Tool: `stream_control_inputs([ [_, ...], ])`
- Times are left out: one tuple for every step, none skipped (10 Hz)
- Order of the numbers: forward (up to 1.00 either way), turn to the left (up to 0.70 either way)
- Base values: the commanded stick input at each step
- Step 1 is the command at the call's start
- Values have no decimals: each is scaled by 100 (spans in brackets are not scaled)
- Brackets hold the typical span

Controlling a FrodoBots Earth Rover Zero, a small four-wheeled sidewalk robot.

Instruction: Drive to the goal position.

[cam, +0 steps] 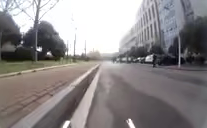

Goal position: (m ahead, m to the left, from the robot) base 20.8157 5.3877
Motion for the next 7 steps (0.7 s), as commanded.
stream_control_inputs([
  [70,0],
  [70,0],
  [70,-4],
  [70,-13],
  [69,-14],
  [69,-14],
  [70,-14],
])
